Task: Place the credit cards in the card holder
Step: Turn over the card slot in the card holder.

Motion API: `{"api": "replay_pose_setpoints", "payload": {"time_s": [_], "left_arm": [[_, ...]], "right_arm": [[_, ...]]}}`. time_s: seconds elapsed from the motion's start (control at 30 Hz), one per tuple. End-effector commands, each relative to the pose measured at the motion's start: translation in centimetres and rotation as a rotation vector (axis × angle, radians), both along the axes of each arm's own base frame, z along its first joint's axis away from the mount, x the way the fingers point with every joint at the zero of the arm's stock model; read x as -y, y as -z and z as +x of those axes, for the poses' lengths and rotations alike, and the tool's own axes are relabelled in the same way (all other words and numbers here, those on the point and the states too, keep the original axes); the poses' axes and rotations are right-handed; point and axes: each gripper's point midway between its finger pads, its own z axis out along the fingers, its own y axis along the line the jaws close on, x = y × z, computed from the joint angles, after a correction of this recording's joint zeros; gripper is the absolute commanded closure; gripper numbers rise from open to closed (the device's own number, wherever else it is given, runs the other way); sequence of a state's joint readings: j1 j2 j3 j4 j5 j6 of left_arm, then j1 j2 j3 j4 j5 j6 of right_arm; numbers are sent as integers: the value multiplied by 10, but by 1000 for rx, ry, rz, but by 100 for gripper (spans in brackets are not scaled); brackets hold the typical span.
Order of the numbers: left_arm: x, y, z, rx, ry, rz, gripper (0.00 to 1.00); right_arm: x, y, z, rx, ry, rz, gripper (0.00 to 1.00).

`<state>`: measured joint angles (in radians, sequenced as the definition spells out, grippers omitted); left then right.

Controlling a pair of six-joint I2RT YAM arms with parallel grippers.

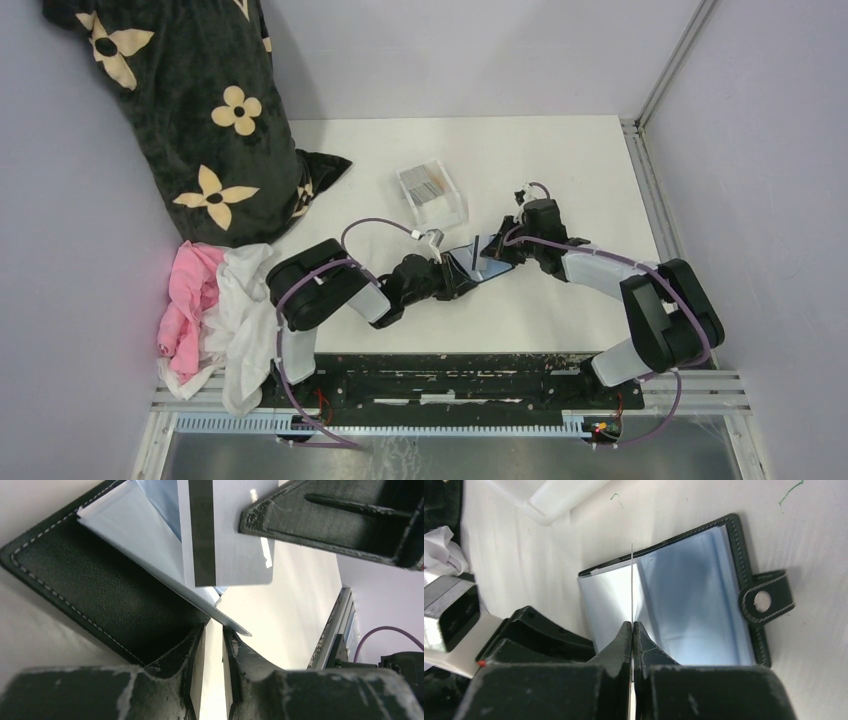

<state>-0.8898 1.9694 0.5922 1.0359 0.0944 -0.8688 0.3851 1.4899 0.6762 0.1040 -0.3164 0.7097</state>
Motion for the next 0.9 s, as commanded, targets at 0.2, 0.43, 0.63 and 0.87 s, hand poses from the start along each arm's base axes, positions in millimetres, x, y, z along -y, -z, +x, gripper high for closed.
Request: {"api": "replay_pose_setpoints", "payload": {"time_s": [0.2,0.43,0.63,0.87], "left_arm": [[-75,47,-50,-148,-31,317,62],[-73,25,-52,-128,-27,325,56],[-83,-4,-49,-85,-76,324,53],[-87,-64,-24,41,-180,291,51]], "right_arm": [[-5,6,8,17,-26,-25,99],[-10,12,7,12,-34,-40,99],[-9,13,7,11,-32,-50,99],[-8,14,6,12,-31,-56,99]]}}
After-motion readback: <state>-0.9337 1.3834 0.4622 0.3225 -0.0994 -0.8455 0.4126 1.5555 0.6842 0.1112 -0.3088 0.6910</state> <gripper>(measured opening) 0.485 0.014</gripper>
